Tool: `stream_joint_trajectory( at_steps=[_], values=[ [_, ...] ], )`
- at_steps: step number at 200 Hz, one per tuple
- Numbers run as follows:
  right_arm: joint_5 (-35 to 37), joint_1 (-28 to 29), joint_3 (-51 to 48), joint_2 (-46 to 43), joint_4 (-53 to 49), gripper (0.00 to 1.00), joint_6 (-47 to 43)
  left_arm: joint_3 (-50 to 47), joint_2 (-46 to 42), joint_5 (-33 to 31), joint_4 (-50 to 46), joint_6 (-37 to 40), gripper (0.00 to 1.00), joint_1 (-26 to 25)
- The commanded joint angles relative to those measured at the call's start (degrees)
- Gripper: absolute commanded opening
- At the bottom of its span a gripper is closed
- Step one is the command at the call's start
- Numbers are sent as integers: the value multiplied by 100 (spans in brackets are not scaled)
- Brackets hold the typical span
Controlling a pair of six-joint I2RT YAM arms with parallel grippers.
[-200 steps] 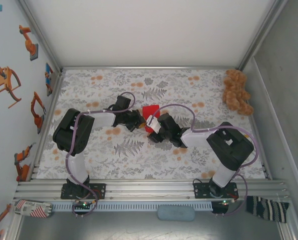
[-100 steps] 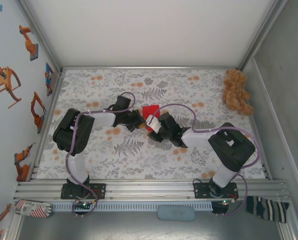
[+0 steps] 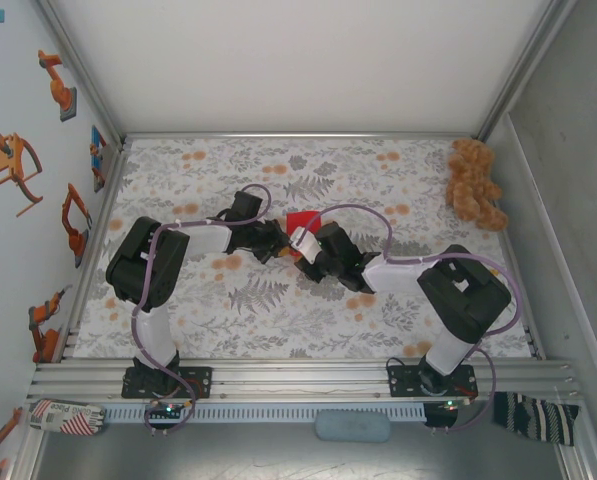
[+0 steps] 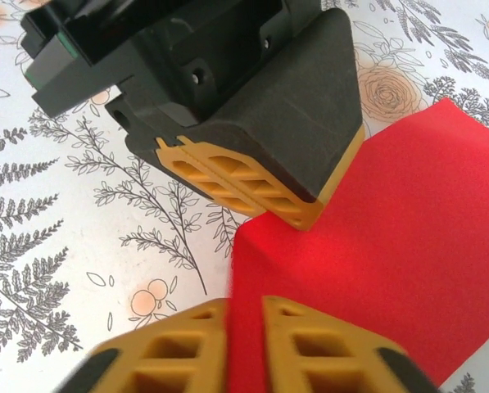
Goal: Fold a paper plane with a square sheet of paper (pick it up from the middle)
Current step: Third fold the triangle at the center of the table.
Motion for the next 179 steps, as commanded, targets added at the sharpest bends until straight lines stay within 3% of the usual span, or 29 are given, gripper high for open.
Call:
stream_joint_trajectory(
  at_steps=[1,11,37,61,108,179],
  values=[
    [-195,20,160,79,-48,4,37,76,-5,78,-127,-73,10,34],
    [-275,13,154,64,-90,0,65,71,-79,17,-226,-48,16,59],
    [-429,-3,100,-12,-141,0,185,-34,-423,-248,-540,104,32,248],
    [-708,-15,77,-112,-230,0,427,-41,-831,-639,-1001,460,40,442],
    [-1229,-26,-38,-252,-244,0,1101,325,-878,-759,-967,836,41,324],
    [-1707,-41,-342,-229,231,0,1855,1215,357,-687,-1076,962,24,1]
  ],
)
